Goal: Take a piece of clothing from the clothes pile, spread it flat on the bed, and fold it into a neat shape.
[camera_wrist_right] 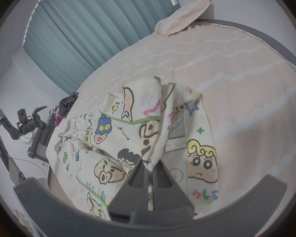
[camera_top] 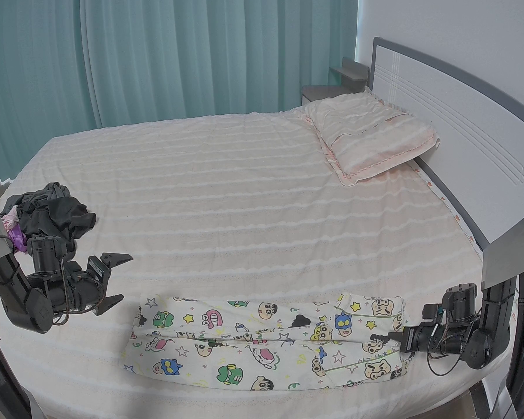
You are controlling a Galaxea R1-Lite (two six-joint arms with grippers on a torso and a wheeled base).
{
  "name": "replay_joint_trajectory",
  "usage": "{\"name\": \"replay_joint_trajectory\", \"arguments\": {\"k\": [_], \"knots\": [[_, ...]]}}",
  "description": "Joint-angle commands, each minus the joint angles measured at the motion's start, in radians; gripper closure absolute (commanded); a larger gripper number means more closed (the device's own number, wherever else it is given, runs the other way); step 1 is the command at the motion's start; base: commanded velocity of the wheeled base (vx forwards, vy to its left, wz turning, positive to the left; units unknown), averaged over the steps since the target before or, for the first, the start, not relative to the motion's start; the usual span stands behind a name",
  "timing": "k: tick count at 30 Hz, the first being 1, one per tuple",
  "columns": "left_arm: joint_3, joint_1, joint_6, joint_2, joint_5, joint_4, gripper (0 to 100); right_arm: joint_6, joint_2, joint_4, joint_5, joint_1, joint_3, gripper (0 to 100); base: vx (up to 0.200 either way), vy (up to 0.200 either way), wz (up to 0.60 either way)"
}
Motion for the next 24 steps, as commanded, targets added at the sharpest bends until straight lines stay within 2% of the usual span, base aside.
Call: {"name": "replay_joint_trajectory", "arguments": {"k": [1, 2, 3, 8, 15, 24], "knots": [[0.000, 0.000, 0.000, 0.002, 0.000, 0.000, 0, -0.003, -0.005, 0.000, 0.000, 0.006, 0.018, 100, 0.000, 0.000, 0.00], [0.000, 0.000, 0.000, 0.002, 0.001, 0.000, 0, -0.003, -0.005, 0.000, 0.000, 0.008, 0.018, 100, 0.000, 0.000, 0.00], [0.000, 0.000, 0.000, 0.002, 0.001, 0.000, 0, -0.004, -0.006, 0.000, -0.001, 0.009, 0.018, 0, 0.000, 0.000, 0.00], [0.000, 0.000, 0.000, 0.003, 0.000, 0.000, 0, -0.004, -0.018, -0.011, -0.001, 0.000, 0.021, 0, 0.000, 0.000, 0.00], [0.000, -0.001, 0.000, 0.002, 0.000, 0.000, 0, -0.004, -0.149, -0.036, -0.004, -0.055, 0.061, 0, 0.000, 0.000, 0.00], [0.002, -0.003, 0.000, 0.002, 0.000, 0.000, 0, -0.003, -0.255, -0.020, -0.012, -0.037, -0.006, 0, 0.000, 0.000, 0.00]]}}
